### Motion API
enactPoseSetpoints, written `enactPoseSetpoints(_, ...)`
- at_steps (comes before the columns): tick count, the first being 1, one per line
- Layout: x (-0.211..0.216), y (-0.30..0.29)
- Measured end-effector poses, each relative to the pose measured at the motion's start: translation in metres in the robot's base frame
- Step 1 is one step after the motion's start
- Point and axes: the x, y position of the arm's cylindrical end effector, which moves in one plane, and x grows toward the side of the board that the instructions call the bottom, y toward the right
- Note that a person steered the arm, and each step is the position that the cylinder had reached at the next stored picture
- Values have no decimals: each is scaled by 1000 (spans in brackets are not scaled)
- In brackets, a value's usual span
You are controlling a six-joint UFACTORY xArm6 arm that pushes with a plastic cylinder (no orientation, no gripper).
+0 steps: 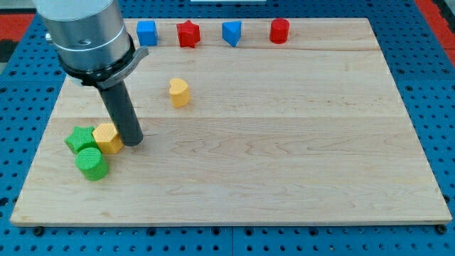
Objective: Place the yellow heart vertically towards yellow hexagon
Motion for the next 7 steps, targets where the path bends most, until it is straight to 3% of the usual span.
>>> enactPoseSetpoints(1, -25, 19)
enactPoseSetpoints(2, -77, 59)
enactPoseSetpoints(5, -136, 141)
enactPoseSetpoints(7, -136, 96)
